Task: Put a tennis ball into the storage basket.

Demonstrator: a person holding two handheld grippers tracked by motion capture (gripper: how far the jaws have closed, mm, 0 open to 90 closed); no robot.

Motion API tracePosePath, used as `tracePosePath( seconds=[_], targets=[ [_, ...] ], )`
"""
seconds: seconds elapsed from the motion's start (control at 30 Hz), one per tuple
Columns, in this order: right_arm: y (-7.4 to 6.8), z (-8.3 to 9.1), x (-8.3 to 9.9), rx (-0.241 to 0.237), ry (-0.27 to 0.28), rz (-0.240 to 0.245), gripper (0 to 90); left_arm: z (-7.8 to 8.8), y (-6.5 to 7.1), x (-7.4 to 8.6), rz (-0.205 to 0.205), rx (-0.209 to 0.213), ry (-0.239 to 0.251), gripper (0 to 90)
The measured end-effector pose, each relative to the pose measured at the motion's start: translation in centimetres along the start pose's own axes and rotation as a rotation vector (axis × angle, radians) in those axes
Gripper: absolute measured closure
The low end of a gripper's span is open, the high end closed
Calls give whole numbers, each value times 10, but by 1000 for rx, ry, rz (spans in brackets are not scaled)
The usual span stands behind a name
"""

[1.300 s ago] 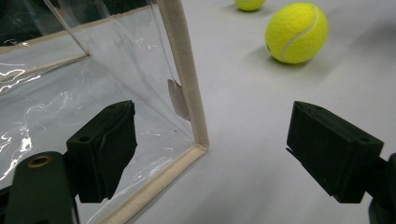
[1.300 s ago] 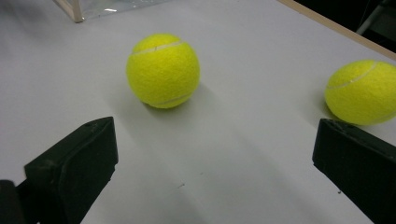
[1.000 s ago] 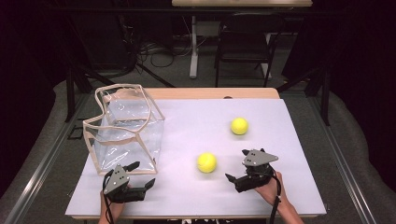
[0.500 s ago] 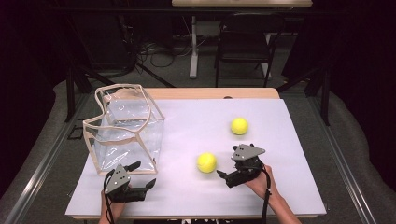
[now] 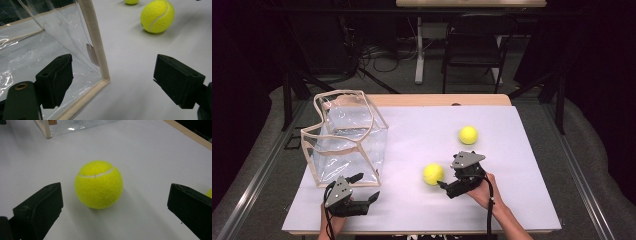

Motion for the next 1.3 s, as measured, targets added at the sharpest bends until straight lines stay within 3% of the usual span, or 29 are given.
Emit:
tracePosePath(
  seconds=[0.67, 1.3],
  targets=[
    [-4, -13, -12, -21, -14, -7, 0, 0, 1, 0, -1, 9, 2, 160],
    [-4, -34, -12, -54, -45, -22, 0, -1, 0, 0, -7, 12, -1, 160]
  ],
)
Point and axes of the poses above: each handheld gripper's, and its own axes: z roughly backward along the jaws, x roughly out of its underside, y roughly to its right, the point moved 2 cm from there along -z, roughly forward along the jaws, and after that the axes turned 11 degrees about -z, right-handed, at the moved point
